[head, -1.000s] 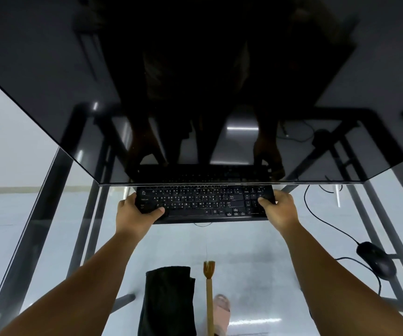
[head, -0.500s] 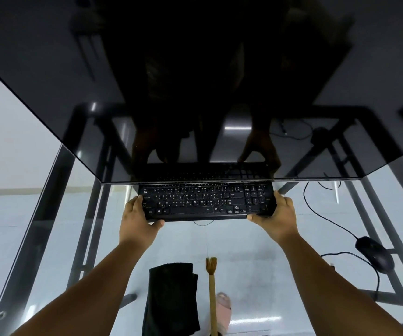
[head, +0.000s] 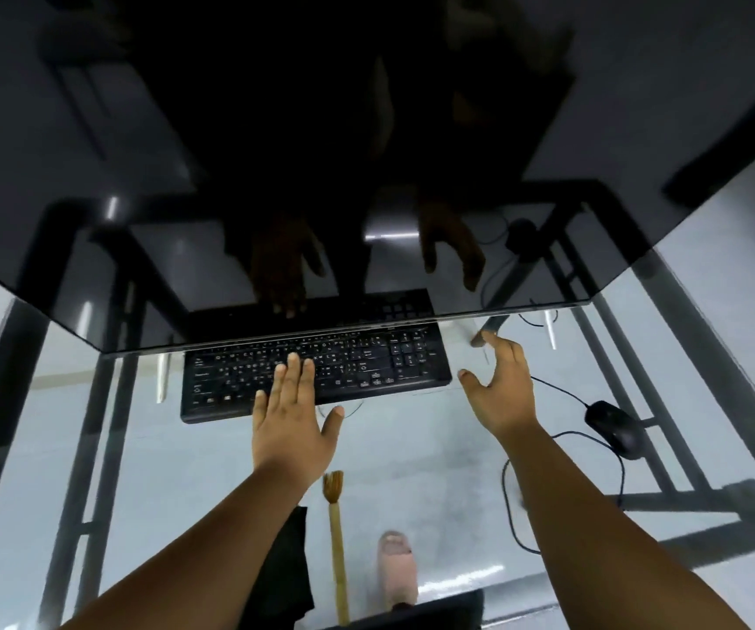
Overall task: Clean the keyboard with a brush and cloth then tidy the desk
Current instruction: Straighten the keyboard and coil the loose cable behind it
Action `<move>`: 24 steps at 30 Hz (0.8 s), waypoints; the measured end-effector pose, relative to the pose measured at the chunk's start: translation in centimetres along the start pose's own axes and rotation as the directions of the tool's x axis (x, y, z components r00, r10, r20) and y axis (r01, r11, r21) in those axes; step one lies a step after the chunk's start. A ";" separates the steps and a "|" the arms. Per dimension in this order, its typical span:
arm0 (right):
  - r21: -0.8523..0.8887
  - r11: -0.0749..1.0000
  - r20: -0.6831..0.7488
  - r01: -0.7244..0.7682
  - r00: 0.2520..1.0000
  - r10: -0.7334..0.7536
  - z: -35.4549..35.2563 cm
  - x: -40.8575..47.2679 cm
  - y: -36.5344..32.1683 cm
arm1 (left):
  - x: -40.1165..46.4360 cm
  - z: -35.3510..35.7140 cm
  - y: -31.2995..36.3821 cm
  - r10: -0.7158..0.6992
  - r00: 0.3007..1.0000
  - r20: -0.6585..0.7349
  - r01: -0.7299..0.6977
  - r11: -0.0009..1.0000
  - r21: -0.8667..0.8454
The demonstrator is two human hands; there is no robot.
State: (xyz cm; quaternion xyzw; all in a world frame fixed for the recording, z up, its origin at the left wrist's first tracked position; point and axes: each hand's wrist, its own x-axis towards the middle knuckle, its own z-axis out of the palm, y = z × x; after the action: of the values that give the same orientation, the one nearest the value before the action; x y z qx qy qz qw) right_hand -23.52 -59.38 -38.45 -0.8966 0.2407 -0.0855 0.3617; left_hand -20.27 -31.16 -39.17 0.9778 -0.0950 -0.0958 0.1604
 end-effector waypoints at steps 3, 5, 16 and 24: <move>-0.013 1.000 -0.006 -0.005 1.000 0.005 -2.3 0.3 1.6 | 0.3 1.1 3.6 0.057 0.998 0.014 -0.057 0.998 0.002; -0.029 1.000 -0.019 0.001 1.000 -0.002 -4.1 0.5 3.3 | 0.4 2.2 6.1 0.083 0.996 0.031 -0.083 0.997 0.000; -0.220 0.963 0.062 -0.155 0.983 0.173 -13.9 -0.3 13.6 | 0.4 6.9 15.8 0.045 0.990 0.133 -0.053 0.997 0.057; -0.150 0.980 0.091 -0.128 0.986 0.143 -14.7 -1.7 16.6 | 0.0 7.7 16.8 0.011 0.996 0.094 -0.022 0.993 0.118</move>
State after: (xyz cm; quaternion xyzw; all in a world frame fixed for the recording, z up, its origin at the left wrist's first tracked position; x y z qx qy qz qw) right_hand -35.97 -77.82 -39.25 -0.9050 0.2880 0.0027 0.3129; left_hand -24.54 -49.07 -40.74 0.9793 -0.1158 -0.1342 0.0981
